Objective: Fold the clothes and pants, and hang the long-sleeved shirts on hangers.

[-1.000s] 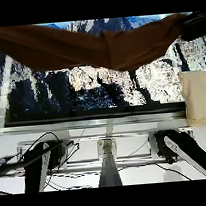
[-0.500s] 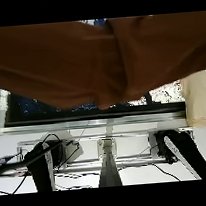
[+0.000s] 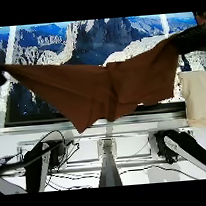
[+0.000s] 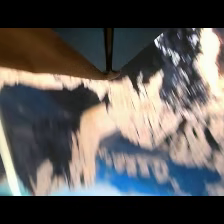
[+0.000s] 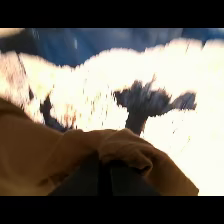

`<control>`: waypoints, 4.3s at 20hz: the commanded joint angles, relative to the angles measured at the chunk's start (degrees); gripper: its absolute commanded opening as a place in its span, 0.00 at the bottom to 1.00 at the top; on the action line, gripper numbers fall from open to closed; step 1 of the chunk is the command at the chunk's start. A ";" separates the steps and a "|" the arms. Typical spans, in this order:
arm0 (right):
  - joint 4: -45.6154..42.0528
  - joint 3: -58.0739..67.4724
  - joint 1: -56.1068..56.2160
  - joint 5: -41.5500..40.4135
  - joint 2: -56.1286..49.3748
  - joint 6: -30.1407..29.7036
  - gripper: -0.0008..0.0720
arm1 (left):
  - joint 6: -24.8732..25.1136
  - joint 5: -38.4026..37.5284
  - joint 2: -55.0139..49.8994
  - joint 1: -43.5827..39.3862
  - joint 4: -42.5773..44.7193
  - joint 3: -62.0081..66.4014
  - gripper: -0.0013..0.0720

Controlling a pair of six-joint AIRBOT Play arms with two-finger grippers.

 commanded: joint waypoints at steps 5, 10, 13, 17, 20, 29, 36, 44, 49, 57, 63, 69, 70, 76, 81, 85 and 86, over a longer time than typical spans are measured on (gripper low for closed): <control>1.03 -9.53 -0.02 -22.95 -23.91 0.76 0.04 | 5.57 3.96 -20.37 -15.34 0.66 -3.80 0.03; -3.43 -9.46 -1.49 -35.52 -23.56 10.01 0.76 | 5.57 8.79 -21.27 -22.97 0.68 -3.80 0.04; -6.69 -9.42 -5.99 -26.53 -22.29 9.27 0.57 | 5.57 8.72 -21.27 -23.30 0.66 -3.80 0.04; -5.35 -10.62 -12.63 -6.67 -22.10 -0.28 0.37 | 5.55 8.72 -21.27 -23.30 0.66 -3.80 0.04; 6.64 -18.51 -14.84 -1.90 -21.20 -3.74 0.37 | 5.55 8.70 -21.27 -23.30 0.66 -3.80 0.04; 21.18 -40.61 -8.90 -13.11 -20.87 -9.99 0.37 | 5.55 8.72 -21.27 -23.32 0.66 -3.80 0.04; 20.72 -40.94 -5.31 -17.22 -20.94 -9.88 0.37 | 5.55 8.72 -21.29 -23.30 0.66 -3.80 0.04; 13.60 -40.94 -5.38 -13.84 -20.94 -8.48 0.37 | 5.57 8.72 -21.29 -23.30 0.66 -3.80 0.04; 16.31 -40.96 -5.35 -19.82 -20.94 -5.70 0.37 | 5.55 8.72 -21.35 -23.30 0.66 -3.80 0.04; 20.61 -40.94 -5.31 -22.62 -20.92 -4.66 0.08 | 5.55 8.72 -21.38 -23.30 0.66 -3.80 0.04; 22.45 -36.74 -5.31 -21.33 -12.33 -5.55 0.04 | 5.29 8.81 -20.92 -23.26 0.66 -3.63 0.04; 15.67 -19.26 -5.38 -23.61 5.68 -5.51 0.04 | 0.96 14.56 -13.18 -23.21 0.68 4.39 0.03; 15.19 -15.61 -5.38 -24.74 8.85 -5.53 0.04 | 0.96 16.15 -10.75 -23.21 0.68 6.73 0.03; 13.42 -1.46 -5.35 -40.74 24.52 -6.32 0.04 | -1.22 43.43 7.96 -23.23 0.63 11.56 0.03; 14.64 1.51 -5.31 -41.31 30.23 -6.40 0.04 | -2.86 49.86 19.98 -23.23 0.68 11.56 0.03; 17.55 1.99 -5.33 -41.94 31.34 -6.40 0.04 | -2.86 55.60 24.76 -23.23 0.68 11.56 0.03; 17.29 1.97 -5.33 -42.25 30.97 -6.40 0.03 | -2.84 54.82 24.55 -23.23 0.68 11.56 0.03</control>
